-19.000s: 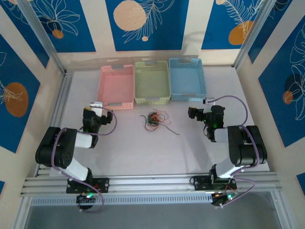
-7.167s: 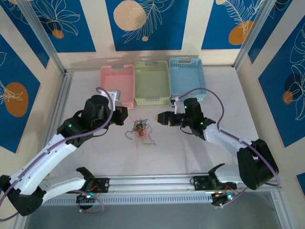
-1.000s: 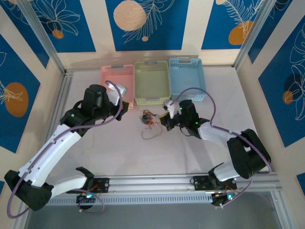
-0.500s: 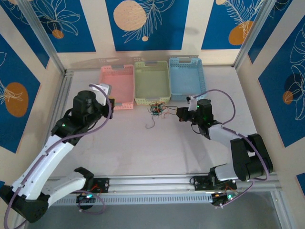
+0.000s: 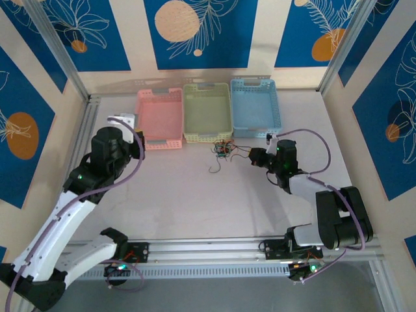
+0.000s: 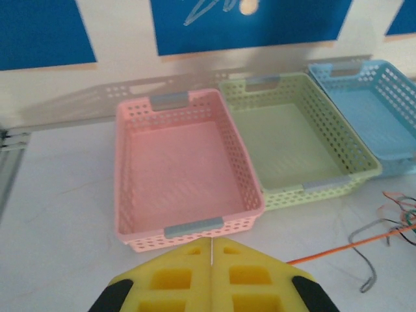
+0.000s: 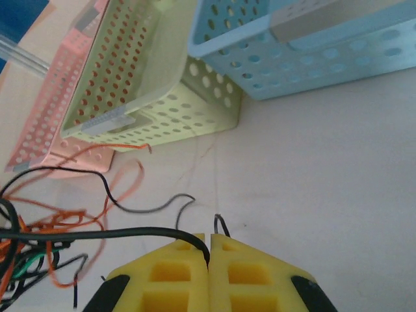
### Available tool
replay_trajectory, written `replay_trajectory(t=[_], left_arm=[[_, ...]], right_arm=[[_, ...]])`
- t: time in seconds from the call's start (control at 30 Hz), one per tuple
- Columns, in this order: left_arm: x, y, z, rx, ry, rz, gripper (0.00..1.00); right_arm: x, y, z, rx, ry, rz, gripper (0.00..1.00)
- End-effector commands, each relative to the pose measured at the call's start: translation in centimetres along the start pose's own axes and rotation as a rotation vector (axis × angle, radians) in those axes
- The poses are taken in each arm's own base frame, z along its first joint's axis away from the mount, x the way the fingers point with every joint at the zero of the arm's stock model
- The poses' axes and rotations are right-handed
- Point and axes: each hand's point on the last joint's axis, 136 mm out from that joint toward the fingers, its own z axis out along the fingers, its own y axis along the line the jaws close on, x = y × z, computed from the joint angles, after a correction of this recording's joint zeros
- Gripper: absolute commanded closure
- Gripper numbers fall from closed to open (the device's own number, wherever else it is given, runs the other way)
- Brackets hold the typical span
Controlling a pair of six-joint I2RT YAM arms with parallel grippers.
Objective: Untangle the cables
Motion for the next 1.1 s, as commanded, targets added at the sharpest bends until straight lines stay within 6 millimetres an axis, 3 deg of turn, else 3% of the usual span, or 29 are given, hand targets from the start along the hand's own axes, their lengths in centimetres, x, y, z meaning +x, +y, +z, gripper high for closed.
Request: replay_trajectory(t=[0.0,0.43,0.77,1.07], left_arm=[[-3.7,6.5,-3.7,-0.289,-0.185,-0.091,1.00],[-4.8,12.0,-9.0,-0.537,-0.334,-0.132,1.00],[-4.7,14.4,-11.0,-0.671,-0.376,-0.158,1.00],[-4.6,15.1,-11.9,-0.709,-0.399,-0.169,1.00]], right_arm=[[-0.1,-5.1,-1.1,0.191,-0.049,0.136,1.00],[-0.2,-6.2,-1.4,0.226,-0.058,0.191,1.00],[-0.2,-7.0,-1.8,0.253,-0.073,0.229,1.00],[-0.1,-8.8,-2.6,0.321,-0.094,0.313,1.00]])
